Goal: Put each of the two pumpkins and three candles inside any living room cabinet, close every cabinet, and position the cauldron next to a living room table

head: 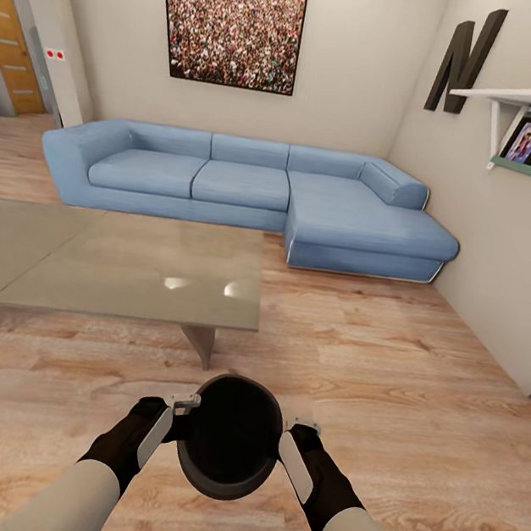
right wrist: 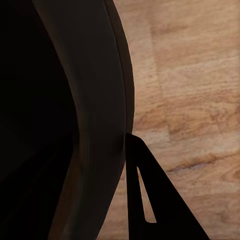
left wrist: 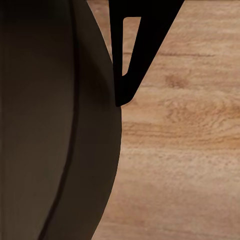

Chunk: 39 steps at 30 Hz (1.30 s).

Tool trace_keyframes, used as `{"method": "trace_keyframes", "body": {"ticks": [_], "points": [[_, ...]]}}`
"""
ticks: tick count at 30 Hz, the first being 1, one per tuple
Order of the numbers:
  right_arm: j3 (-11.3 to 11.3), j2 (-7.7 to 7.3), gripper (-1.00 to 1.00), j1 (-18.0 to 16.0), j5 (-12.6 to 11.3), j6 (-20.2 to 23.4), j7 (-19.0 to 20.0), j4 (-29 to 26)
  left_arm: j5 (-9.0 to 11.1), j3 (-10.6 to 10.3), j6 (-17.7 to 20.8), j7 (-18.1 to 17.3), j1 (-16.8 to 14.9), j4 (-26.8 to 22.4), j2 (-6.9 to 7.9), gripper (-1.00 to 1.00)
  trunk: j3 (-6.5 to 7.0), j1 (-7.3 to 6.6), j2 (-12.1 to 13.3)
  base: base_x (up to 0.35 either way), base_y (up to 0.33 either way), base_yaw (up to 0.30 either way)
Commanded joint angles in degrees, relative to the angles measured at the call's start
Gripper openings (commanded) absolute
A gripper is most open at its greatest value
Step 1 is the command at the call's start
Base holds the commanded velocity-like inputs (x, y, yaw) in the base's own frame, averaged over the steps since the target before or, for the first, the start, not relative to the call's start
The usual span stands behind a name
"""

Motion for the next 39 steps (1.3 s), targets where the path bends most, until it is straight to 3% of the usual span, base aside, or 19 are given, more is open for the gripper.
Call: {"method": "trace_keyframes", "body": {"ticks": [1,22,27,39], "points": [[0.6,0.01,-1.00,0.0,-0.3,-0.4,0.0,0.0,0.3,0.4,0.0,0.0,-0.1,0.0,0.00,-1.00,-0.17,0.22,-0.4,0.000,0.000,0.000],[0.6,0.01,-1.00,0.0,-0.3,-0.4,0.0,0.0,0.3,0.4,0.0,0.0,-0.1,0.0,0.00,-1.00,-3.94,4.83,-8.8,0.000,0.000,0.000],[0.6,0.01,-1.00,0.0,-0.3,-0.4,0.0,0.0,0.3,0.4,0.0,0.0,-0.1,0.0,0.00,-1.00,-4.48,5.49,-10.0,0.000,0.000,0.000],[0.6,0.01,-1.00,0.0,-0.3,-0.4,0.0,0.0,0.3,0.4,0.0,0.0,-0.1,0.0,0.00,-1.00,-4.48,5.49,-10.0,0.000,0.000,0.000]]}}
